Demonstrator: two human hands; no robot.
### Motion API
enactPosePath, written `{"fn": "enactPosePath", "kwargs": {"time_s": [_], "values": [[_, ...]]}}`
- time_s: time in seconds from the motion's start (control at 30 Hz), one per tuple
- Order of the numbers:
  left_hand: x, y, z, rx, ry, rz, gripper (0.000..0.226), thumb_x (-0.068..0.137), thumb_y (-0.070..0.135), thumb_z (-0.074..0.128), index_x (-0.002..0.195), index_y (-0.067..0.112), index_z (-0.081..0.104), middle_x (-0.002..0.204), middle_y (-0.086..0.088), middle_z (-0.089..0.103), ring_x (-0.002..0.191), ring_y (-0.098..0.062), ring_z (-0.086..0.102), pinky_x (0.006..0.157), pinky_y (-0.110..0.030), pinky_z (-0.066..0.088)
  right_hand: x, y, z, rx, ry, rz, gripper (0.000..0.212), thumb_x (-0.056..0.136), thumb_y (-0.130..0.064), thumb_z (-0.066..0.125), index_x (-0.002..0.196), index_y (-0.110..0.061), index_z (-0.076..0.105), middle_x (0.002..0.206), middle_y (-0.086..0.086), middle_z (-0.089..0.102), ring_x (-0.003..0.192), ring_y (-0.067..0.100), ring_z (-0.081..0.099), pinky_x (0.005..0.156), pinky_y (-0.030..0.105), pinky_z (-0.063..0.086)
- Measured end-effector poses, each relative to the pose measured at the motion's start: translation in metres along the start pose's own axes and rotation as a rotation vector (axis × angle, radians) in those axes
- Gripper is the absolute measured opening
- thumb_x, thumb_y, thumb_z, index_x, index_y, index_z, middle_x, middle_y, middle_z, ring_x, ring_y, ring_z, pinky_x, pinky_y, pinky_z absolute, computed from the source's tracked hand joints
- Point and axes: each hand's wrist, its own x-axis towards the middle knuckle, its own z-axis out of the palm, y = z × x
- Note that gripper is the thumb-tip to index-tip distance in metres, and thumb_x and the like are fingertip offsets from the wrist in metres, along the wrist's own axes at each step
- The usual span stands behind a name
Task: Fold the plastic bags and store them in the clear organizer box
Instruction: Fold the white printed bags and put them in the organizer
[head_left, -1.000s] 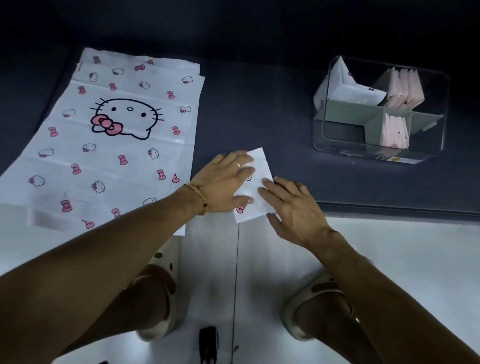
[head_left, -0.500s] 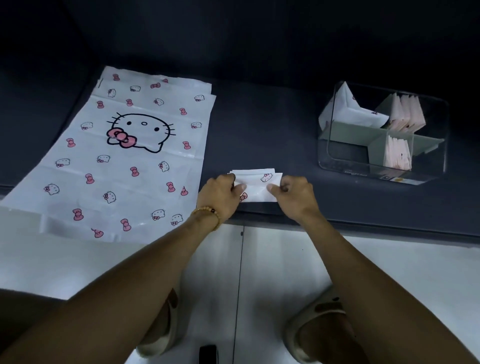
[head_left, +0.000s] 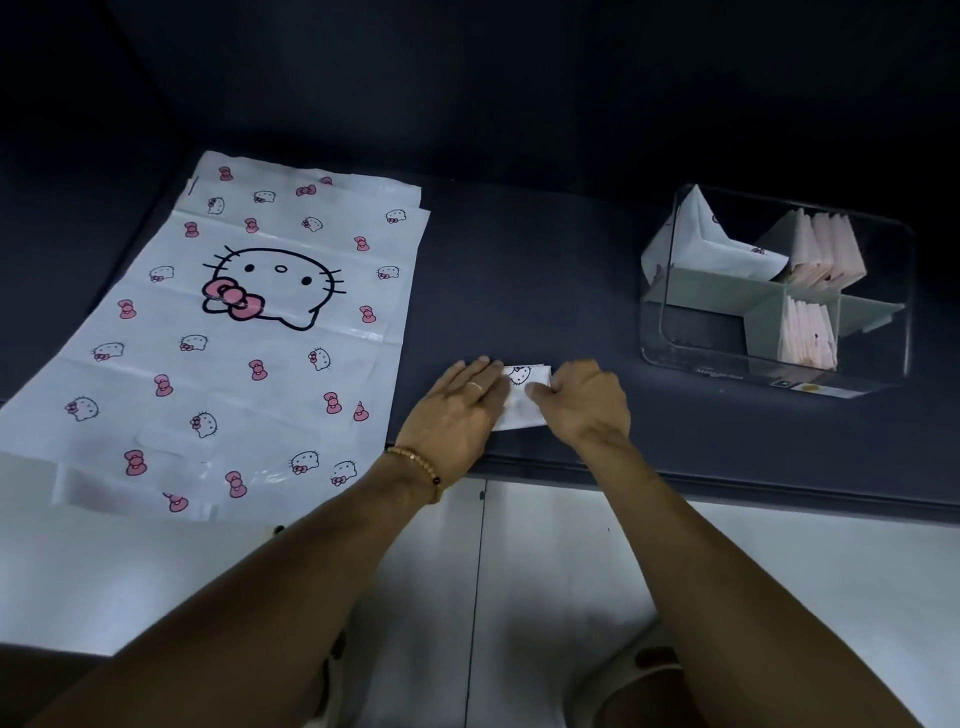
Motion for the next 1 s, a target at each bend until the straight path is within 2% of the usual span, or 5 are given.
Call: {"fn": "enactPosePath", "kwargs": {"time_s": [0.1, 0.17, 0.27, 0.43, 1.0], "values": [[-0.001, -0.01, 0.006, 0.036, -0.104, 0.029, 0.048, 0.104, 0.024, 0.028, 0.147, 0.005, 0.024, 0.155, -0.012, 0.023, 0.144, -0.025, 0.018, 0.117, -0.032, -0.001, -0.012, 0.014, 0.002, -0.236, 0.265, -0.42, 0.04, 0.088, -0.037, 0.063, 0.119, -0.012, 0.057, 0.119, 0.009, 0.06, 0.108, 0.031, 0.055, 0.082, 0.041, 0.045], [-0.002, -0.01, 0.003, 0.039, -0.11, 0.044, 0.048, 0.103, 0.024, 0.03, 0.146, 0.003, 0.025, 0.154, -0.012, 0.025, 0.144, -0.025, 0.02, 0.118, -0.032, 0.002, -0.013, 0.031, 0.006, -0.33, 0.186, -0.6, 0.047, 0.098, -0.036, 0.043, 0.139, -0.013, 0.046, 0.146, 0.005, 0.044, 0.135, 0.026, 0.038, 0.105, 0.045, 0.033], [-0.001, -0.007, -0.003, 0.074, -0.062, 0.051, 0.045, 0.098, 0.016, 0.045, 0.139, 0.001, 0.04, 0.146, -0.015, 0.041, 0.137, -0.027, 0.036, 0.116, -0.037, 0.018, -0.008, 0.05, 0.015, -0.319, -0.002, -0.574, 0.053, 0.103, -0.038, 0.018, 0.152, -0.019, 0.019, 0.16, -0.007, 0.012, 0.148, 0.014, 0.004, 0.12, 0.04, 0.004], [0.027, 0.022, 0.002, 0.034, -0.023, 0.009, 0.046, 0.081, 0.002, 0.059, 0.127, -0.005, 0.054, 0.129, -0.021, 0.057, 0.124, -0.031, 0.052, 0.109, -0.04, 0.033, -0.006, 0.054, 0.022, -0.343, -0.012, -0.597, 0.055, 0.102, -0.039, 0.008, 0.153, -0.02, 0.007, 0.16, -0.007, 0.003, 0.147, 0.01, -0.007, 0.12, 0.04, -0.004], [-0.011, -0.041, 0.004, -0.067, -0.153, -0.021, 0.051, 0.102, 0.029, 0.031, 0.15, 0.017, 0.016, 0.157, 0.005, 0.014, 0.145, -0.009, 0.007, 0.115, -0.019, -0.006, -0.007, 0.053, 0.022, -0.37, 0.032, -0.58, 0.056, 0.101, -0.037, 0.009, 0.153, -0.016, 0.012, 0.161, -0.005, 0.007, 0.148, 0.012, 0.0, 0.118, 0.038, -0.004]]}}
